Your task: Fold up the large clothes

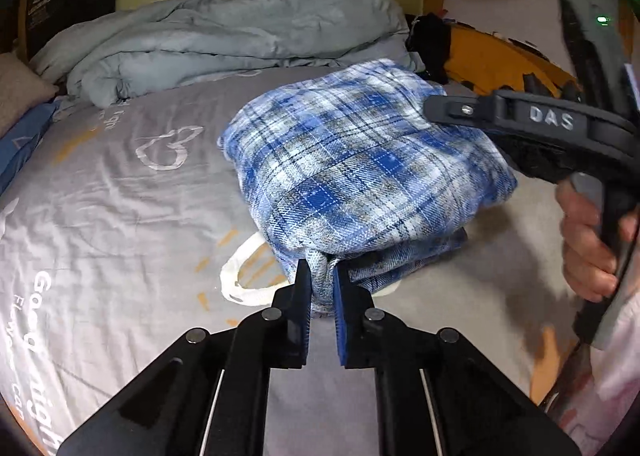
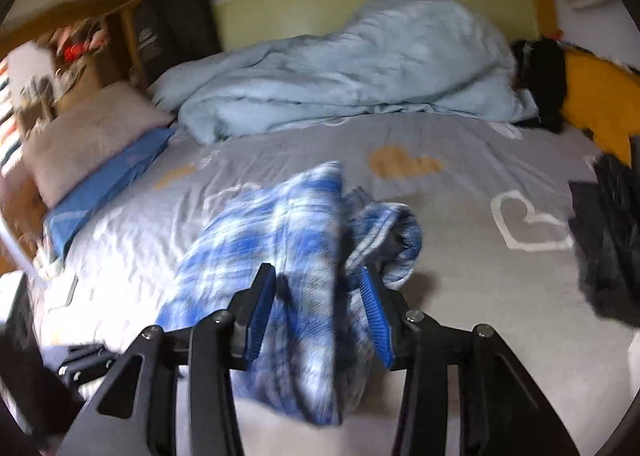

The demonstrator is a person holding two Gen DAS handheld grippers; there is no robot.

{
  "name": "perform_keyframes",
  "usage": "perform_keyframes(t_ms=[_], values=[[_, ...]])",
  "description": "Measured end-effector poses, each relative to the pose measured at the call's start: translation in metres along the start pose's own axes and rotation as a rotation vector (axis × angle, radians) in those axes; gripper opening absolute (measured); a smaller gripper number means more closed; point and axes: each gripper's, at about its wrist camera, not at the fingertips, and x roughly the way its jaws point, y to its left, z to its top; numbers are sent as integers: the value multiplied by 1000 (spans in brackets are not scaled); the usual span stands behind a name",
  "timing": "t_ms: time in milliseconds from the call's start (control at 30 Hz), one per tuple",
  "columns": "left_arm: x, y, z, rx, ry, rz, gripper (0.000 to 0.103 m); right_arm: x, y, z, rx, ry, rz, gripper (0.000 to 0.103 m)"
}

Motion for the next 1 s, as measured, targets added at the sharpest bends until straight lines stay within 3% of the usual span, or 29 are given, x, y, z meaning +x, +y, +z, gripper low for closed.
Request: perform_keyframes(t_ms=[67, 100, 167, 200, 367, 500, 533, 633, 700, 767, 833, 967, 1000], values=[[1, -1, -1, 2, 6, 9, 9, 7, -7, 1, 28, 19, 75, 3], [1, 0, -1, -4, 11, 11, 9, 8, -10, 1, 31, 17, 89, 1], [-5, 3, 2, -37, 8, -22, 10, -9, -17, 2, 65, -117, 45, 1], [-9, 4, 4, -58, -3, -38, 10, -18, -21, 4, 78, -138, 17, 1], [-13, -3, 4, -9, -16, 8, 9, -15, -35, -2, 98, -62, -66, 1], [-11, 6, 4, -37, -1, -41, 12, 7, -42, -18, 107, 63, -76, 1], [-14, 9, 5, -52, -14, -66, 17, 9, -40, -21, 85, 68, -93, 1], [-25, 17, 13, -93, -38, -204, 62, 8, -36, -24, 42, 64, -121, 1], [-32, 23, 17, -125, -93, -218, 64, 10, -41, -24, 66, 81, -87, 2], [-31, 27, 22, -129, -113, -192, 73, 13, -43, -25, 89, 93, -57, 2], [-23, 33, 25, -156, -107, -165, 74, 15, -45, -25, 89, 105, -31, 4], [-6, 43, 26, -202, -84, -188, 74, 10, -37, -25, 52, 125, -19, 5], [-3, 42, 26, -193, -80, -151, 74, 9, -35, -26, 41, 125, -25, 5]])
